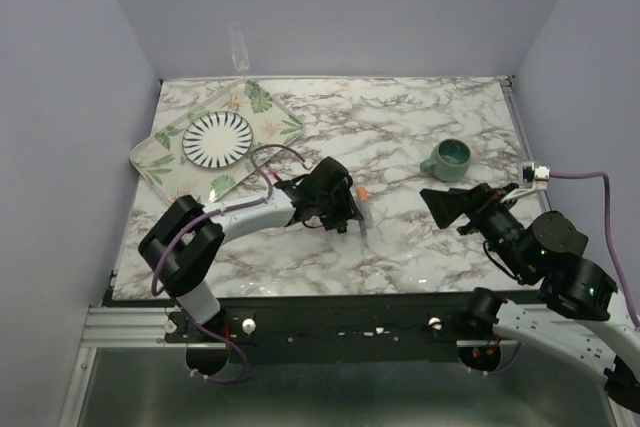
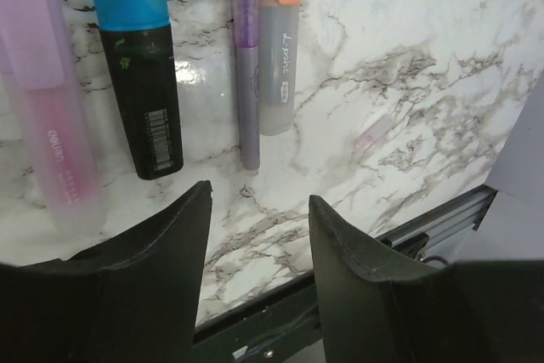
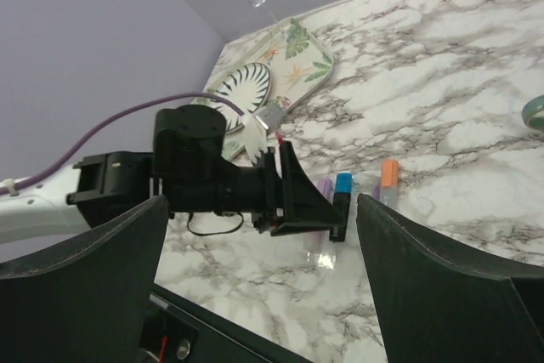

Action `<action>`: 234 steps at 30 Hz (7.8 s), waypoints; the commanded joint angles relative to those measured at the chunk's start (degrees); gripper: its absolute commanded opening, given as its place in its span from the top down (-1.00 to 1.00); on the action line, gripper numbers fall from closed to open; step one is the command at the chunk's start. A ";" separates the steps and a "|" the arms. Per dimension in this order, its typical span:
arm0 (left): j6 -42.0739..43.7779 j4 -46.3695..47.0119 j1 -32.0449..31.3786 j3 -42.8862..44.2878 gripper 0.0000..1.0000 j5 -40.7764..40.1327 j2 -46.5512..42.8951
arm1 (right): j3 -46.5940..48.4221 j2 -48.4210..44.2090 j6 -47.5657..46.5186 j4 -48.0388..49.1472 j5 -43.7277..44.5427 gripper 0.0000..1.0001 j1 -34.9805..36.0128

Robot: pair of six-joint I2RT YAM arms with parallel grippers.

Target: Insert the pens into the pen caps

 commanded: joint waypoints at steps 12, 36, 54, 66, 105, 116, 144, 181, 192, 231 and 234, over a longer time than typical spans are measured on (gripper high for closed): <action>9.47 -14.66 20.60 6.33 -0.01 -18.10 -8.17 | 0.50 2.45 2.75 -0.80 -1.93 -0.92 0.32; 4.55 -28.91 23.07 19.87 0.04 -21.10 15.04 | -0.03 -0.01 0.99 -2.29 0.97 -0.90 0.41; 8.41 -26.10 22.54 12.94 0.47 -22.42 14.87 | -0.47 -0.10 0.90 -1.60 1.24 -0.89 0.41; 12.46 -20.21 20.96 6.69 1.00 -16.62 15.57 | -1.08 -0.54 1.78 -1.59 0.18 -0.89 0.32; 39.36 19.52 13.76 -7.37 1.00 42.26 -33.12 | 2.43 26.53 2.66 27.05 -23.20 -0.67 -2.49; 38.39 20.75 11.03 -7.81 1.00 42.45 -34.09 | 1.73 26.88 6.35 27.94 -21.18 0.09 -2.49; 32.76 26.20 11.12 -6.94 1.00 45.18 -29.52 | 1.28 26.97 8.72 29.97 -24.87 0.72 -2.40; 44.19 -4.03 17.09 -1.04 1.00 8.25 -34.00 | -9.88 44.01 48.02 -16.18 -7.99 0.25 -23.32; 44.01 -3.51 17.09 -1.49 1.00 8.78 -34.09 | -9.08 50.34 48.02 -11.18 -8.61 0.17 -24.38; 44.80 -1.75 17.09 -2.28 1.00 10.72 -35.15 | -11.11 56.94 38.44 -4.31 -9.23 0.99 -25.34; 44.80 -1.75 17.09 -2.19 1.00 10.63 -35.06 | -10.49 56.76 35.98 -4.32 -9.22 0.99 -25.34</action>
